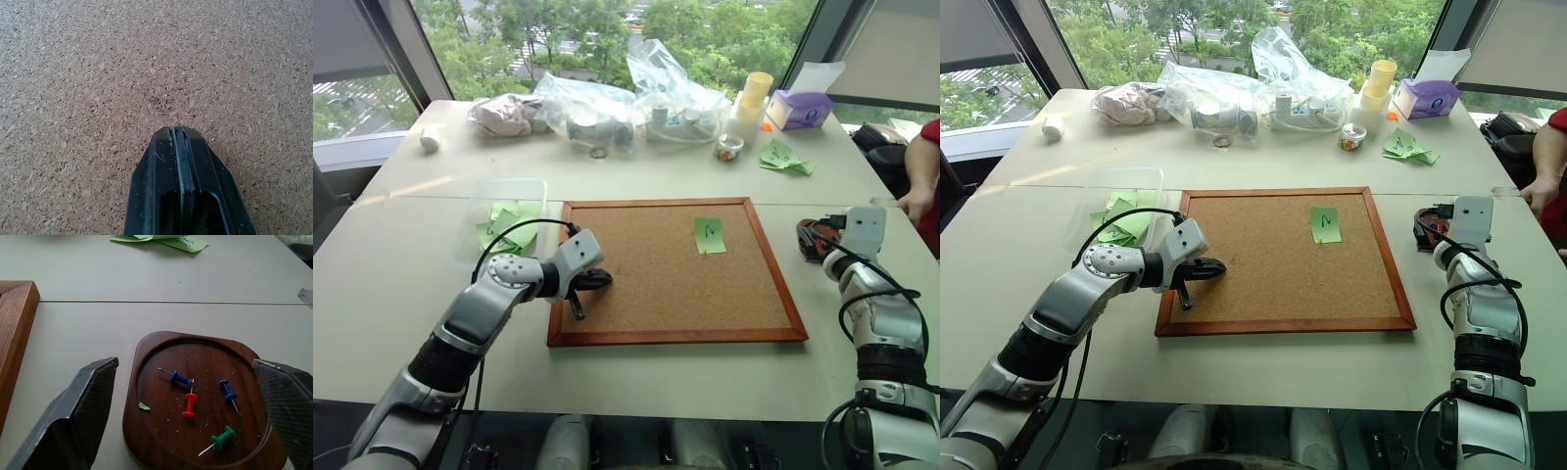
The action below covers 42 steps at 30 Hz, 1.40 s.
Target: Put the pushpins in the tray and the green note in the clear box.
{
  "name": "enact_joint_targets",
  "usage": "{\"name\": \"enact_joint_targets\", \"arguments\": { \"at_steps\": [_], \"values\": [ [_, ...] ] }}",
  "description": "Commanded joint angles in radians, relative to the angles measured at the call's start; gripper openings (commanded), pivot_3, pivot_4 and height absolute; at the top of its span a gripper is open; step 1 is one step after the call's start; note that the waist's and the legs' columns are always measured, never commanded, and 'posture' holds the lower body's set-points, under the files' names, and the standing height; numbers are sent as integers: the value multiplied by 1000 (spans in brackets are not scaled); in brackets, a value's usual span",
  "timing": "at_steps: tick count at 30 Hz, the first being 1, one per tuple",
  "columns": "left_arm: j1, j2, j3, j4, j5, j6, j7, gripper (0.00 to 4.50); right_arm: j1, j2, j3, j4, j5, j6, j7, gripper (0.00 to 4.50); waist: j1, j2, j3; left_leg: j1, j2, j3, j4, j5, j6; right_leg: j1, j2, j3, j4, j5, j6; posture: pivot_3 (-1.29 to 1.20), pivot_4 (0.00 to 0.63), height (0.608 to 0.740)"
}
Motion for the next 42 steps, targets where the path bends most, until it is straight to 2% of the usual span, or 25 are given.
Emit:
{"name": "enact_joint_targets", "arguments": {
  "at_steps": [1, 3, 6, 9, 11, 13, 24, 32, 35, 39, 42],
  "values": [
    [22, 0, -37, 9, 9, 24, -9, 0, -12, -7, -53, -39, 8, -45, -29, 4465, 0, 0, 0, 0, 0, 0, 0, 0, 0, 0, 0, 0, 0, 0, 0, 0, 150, 738],
    [22, 1, -37, 9, 9, 23, -10, 0, -12, 2, -71, -72, 30, -65, -27, 4465, 0, 0, 0, 0, 0, 0, 0, 0, 0, 0, 0, 0, 0, 0, 0, 0, 150, 738],
    [21, 1, -38, 9, 9, 24, -11, 0, 18, 23, -20, -197, 108, -40, 112, 4465, 0, 0, 0, 0, 0, 0, 0, 0, 0, 0, 0, 0, 0, 0, 0, 0, 150, 738],
    [20, 3, -39, 11, 8, 22, -14, 0, 72, 30, 73, -337, 152, 20, 234, 4465, 0, 1, 0, 0, 1, 0, 0, 0, 0, 0, 1, 0, 0, 0, 0, 0, 150, 738],
    [14, 2, -41, 17, 10, 19, -16, 0, 123, 39, 202, -449, 166, 57, 329, 4465, 1, 0, 0, 0, 1, 0, 0, 0, 0, 0, 1, 0, 0, 0, 0, 0, 150, 738],
    [10, -1, -41, 21, 12, 18, -15, 0, 144, 49, 266, -490, 153, 74, 353, 4465, 1, 0, 0, 0, 1, -1, 0, 0, 1, 0, 1, 0, 0, 0, 0, 0, 150, 738],
    [29, 1, -39, 8, 8, 24, -7, 0, 161, 70, 312, -473, 126, 68, 386, 4465, 2, 0, 0, 0, 0, -1, 1, -1, 2, 0, 0, 0, -1, 0, 0, 0, 150, 738],
    [32, -10, -43, 27, 12, 9, 1, 0, 131, 76, 335, -358, 106, 73, 426, 4465, 2, 0, -1, 0, 0, -1, 1, -2, 3, 0, 0, 0, -1, 0, 0, 0, 150, 738],
    [34, -11, -42, 27, 12, 7, 5, 0, 128, 77, 346, -332, 89, 67, 432, 3707, 2, -1, -1, 0, 0, -1, 1, -2, 3, 1, 0, 0, -1, 0, 0, 0, 150, 738],
    [37, -11, -41, 25, 12, 7, 8, 0, 123, 81, 355, -320, 68, 60, 435, 1763, 2, -2, -3, 1, 0, -1, 1, -2, 3, 1, 0, -1, 0, 0, 0, 0, 150, 738],
    [38, -11, -40, 26, 13, 6, 9, 0, 127, 80, 365, -321, 52, 54, 439, 499, 2, -3, -3, 1, 0, -1, 1, -1, 2, 2, 0, -1, 0, 0, 0, 0, 150, 738]
  ]
}}
